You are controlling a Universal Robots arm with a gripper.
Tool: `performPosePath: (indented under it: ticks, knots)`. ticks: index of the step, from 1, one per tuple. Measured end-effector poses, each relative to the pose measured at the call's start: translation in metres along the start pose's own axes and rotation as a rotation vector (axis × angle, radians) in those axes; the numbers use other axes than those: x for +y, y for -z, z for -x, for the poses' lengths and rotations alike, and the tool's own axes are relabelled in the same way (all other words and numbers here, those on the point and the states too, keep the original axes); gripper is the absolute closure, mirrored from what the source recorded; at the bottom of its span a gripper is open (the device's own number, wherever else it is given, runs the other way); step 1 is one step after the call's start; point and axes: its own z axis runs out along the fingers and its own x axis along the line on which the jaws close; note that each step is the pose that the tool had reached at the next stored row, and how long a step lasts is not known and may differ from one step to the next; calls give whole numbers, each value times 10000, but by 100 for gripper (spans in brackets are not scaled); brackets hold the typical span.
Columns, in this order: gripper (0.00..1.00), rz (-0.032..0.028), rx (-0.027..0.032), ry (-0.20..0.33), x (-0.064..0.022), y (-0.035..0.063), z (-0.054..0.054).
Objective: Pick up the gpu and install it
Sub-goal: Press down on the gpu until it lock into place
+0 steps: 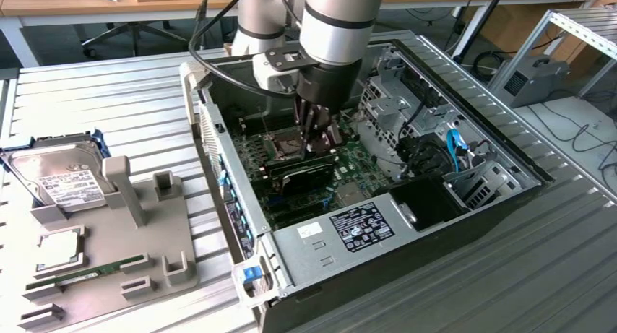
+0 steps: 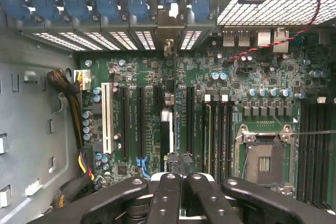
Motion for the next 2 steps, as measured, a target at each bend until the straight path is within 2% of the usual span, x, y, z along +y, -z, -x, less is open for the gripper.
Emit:
performPosePath:
  ticks: [2]
  knots:
    - [89,0,0,0,0,0,0]
